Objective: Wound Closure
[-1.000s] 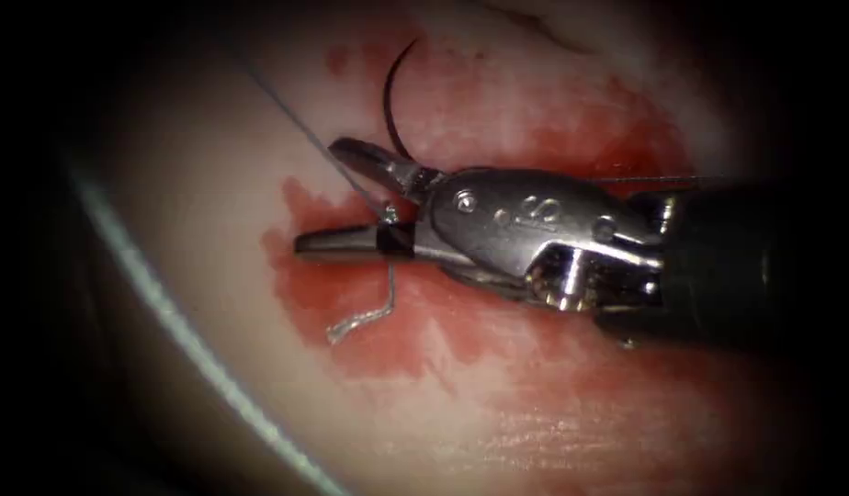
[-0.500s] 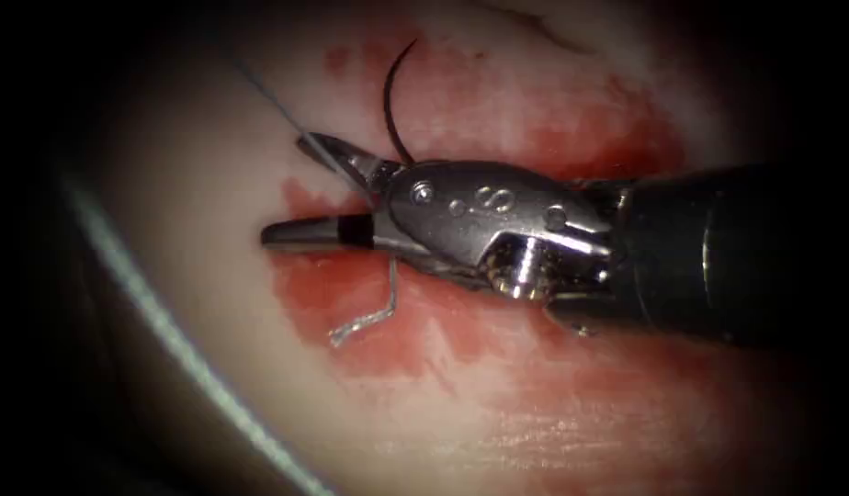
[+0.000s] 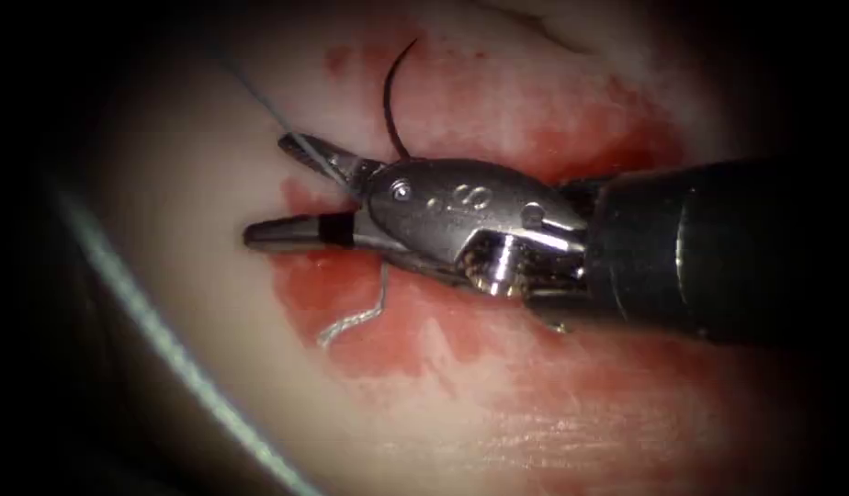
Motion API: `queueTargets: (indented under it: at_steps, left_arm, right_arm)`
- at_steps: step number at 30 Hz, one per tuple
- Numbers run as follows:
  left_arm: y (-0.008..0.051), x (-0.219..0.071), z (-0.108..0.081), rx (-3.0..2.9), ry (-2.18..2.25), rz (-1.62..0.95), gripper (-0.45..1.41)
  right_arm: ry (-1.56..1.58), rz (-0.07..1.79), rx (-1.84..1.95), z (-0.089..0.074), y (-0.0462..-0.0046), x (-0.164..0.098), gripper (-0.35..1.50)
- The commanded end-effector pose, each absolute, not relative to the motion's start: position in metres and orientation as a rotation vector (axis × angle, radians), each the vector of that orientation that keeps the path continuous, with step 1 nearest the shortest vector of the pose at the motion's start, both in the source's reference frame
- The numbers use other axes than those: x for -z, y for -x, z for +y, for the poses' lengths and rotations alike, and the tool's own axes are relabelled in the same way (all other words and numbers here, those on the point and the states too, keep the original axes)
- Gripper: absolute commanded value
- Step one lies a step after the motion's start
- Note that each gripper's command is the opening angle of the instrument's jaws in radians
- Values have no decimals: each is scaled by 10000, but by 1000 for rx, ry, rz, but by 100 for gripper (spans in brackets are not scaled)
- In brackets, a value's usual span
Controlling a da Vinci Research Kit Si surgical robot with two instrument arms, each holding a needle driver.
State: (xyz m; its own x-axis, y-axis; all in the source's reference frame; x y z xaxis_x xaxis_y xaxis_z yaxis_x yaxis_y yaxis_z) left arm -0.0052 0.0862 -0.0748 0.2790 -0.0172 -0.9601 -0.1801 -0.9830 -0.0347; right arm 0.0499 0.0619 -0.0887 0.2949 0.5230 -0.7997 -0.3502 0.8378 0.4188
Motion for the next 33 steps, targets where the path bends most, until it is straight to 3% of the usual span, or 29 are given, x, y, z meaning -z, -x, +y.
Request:
queueTargets:
  at_steps: [1,7,12,13,15,16,31,32,33]
  left_arm:
    - [57,745,868,-1799,2403,190,-35]
    - [53,747,864,-1797,2409,185,-35]
    - [44,746,866,-1791,2421,172,-35]
    - [42,746,867,-1794,2416,172,-35]
    - [39,744,869,-1799,2415,177,-35]
    - [36,743,870,-1803,2408,177,-35]
    - [13,697,869,-1965,2249,302,-35]
    - [13,685,859,-1973,2203,234,-7]
    - [14,678,854,-1963,2156,170,3]
  right_arm:
    - [-163,1143,-596,622,-504,886,-35]
    - [-151,1136,-620,635,-495,898,-35]
    - [-136,1246,-578,633,-485,909,-28]
    - [-104,1263,-547,632,-485,910,39]
    - [-46,1243,-539,632,-487,912,141]
    - [-51,1251,-518,628,-482,914,148]
    - [-14,1185,-519,609,-344,937,148]
    - [-11,1179,-522,608,-334,937,148]
    - [-9,1176,-525,607,-331,938,148]
